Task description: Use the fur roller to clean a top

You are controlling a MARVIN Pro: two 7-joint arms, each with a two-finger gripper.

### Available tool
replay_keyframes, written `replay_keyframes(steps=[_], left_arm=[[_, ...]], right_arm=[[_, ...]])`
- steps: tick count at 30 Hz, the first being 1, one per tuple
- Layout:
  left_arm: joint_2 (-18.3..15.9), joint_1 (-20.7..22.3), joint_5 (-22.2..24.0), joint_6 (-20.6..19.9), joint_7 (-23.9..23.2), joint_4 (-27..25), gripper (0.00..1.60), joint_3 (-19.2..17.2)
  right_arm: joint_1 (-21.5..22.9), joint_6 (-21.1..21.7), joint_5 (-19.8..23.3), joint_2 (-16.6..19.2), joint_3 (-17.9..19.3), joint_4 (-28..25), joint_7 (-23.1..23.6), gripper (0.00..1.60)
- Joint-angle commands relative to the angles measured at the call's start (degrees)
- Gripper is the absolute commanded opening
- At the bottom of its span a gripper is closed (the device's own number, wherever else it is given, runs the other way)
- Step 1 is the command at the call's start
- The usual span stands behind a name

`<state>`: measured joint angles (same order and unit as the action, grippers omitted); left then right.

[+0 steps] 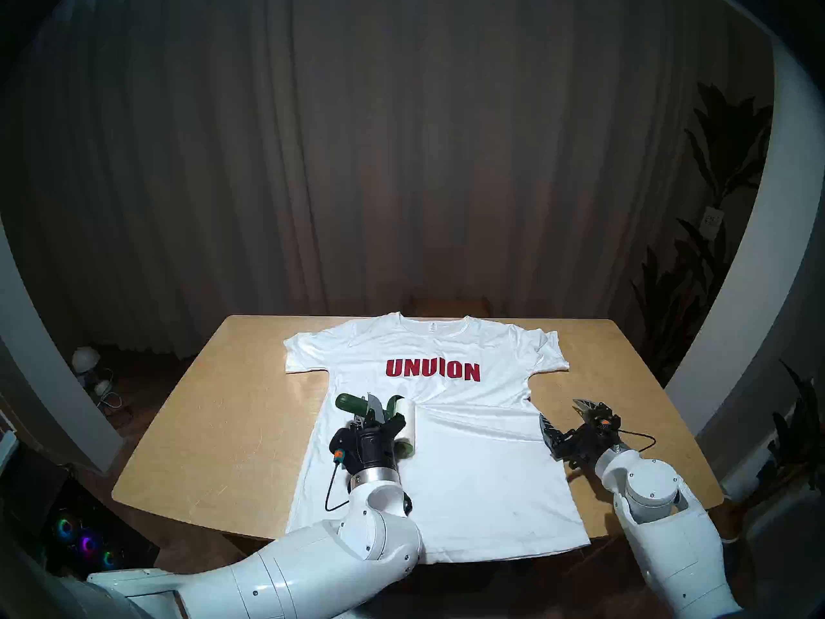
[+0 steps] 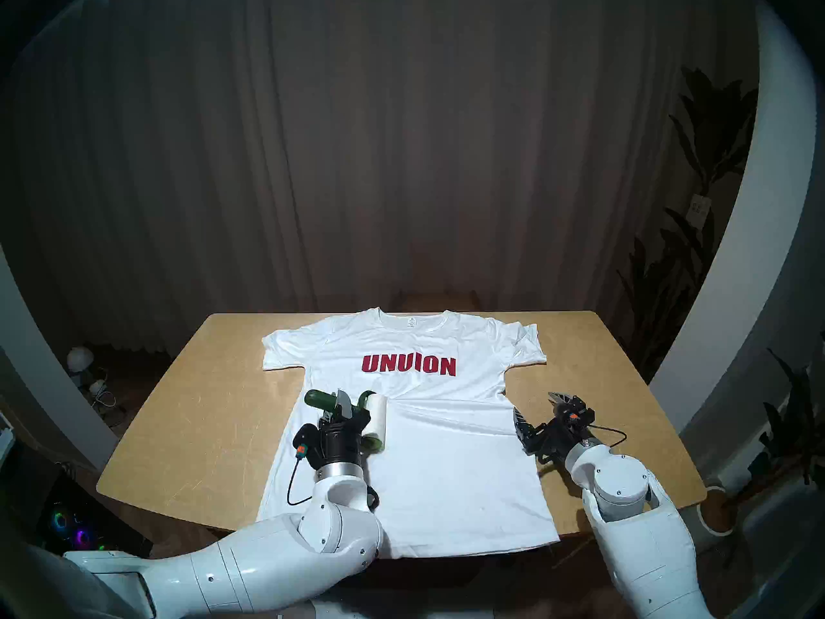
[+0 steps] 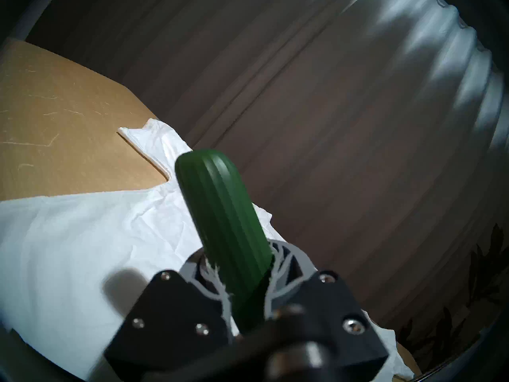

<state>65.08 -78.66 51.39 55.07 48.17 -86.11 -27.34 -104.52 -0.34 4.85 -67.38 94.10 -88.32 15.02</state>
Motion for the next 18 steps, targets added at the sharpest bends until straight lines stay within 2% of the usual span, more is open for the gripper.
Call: replay_keyframes(steps=[1,18], left_arm=[[-1.00,-0.33,-0.36,-0.07,0.46,-0.17,0.00,-1.37],[-2.86,-2.82,-2.45,-0.07,0.73,-0.40,0.00,-2.14]], right_arm=[[-4.65,3.83,-2.03,0.56,-0.86,5.81,-0.88,1.60],[-4.62,4.03,-1.27,1.40,-1.76,5.49,-1.85,1.60]])
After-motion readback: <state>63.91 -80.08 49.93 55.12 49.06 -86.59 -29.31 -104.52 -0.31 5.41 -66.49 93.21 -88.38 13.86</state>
